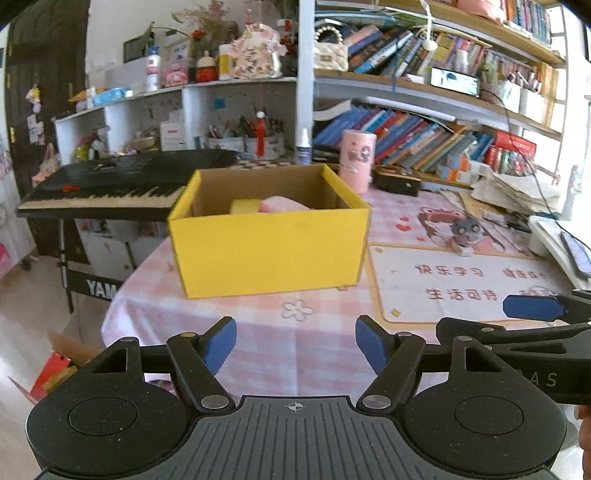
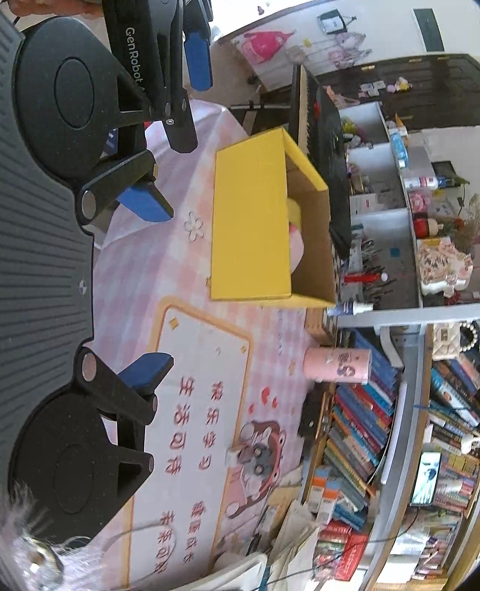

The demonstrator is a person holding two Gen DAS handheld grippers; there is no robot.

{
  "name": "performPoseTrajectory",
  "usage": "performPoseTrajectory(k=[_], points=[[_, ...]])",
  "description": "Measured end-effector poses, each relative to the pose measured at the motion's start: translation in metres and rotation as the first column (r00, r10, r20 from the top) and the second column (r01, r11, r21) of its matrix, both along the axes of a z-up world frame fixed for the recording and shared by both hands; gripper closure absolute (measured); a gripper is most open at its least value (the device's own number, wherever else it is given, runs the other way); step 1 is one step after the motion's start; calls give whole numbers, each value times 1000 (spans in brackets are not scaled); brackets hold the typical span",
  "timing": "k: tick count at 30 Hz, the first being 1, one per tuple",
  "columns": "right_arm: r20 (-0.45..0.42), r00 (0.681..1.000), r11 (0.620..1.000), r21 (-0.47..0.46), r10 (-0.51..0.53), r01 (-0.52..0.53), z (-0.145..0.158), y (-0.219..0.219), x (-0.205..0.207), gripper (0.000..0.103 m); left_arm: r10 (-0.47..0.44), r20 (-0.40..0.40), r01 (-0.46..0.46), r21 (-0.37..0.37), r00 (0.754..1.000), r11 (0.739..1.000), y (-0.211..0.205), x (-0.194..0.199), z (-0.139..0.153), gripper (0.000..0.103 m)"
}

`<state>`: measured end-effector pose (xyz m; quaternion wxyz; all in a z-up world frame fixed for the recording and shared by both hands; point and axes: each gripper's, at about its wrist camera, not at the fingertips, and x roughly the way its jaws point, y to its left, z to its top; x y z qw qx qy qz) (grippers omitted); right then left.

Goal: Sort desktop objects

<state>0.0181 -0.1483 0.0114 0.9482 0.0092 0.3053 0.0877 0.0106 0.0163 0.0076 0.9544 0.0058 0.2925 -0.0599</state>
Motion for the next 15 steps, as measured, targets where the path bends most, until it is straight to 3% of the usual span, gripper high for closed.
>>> performPoseTrajectory(k=[15], points=[[-44, 989, 990, 7, -139, 140, -10, -32, -7, 25, -117, -22, 117, 22, 993, 993, -28, 6, -7, 30]])
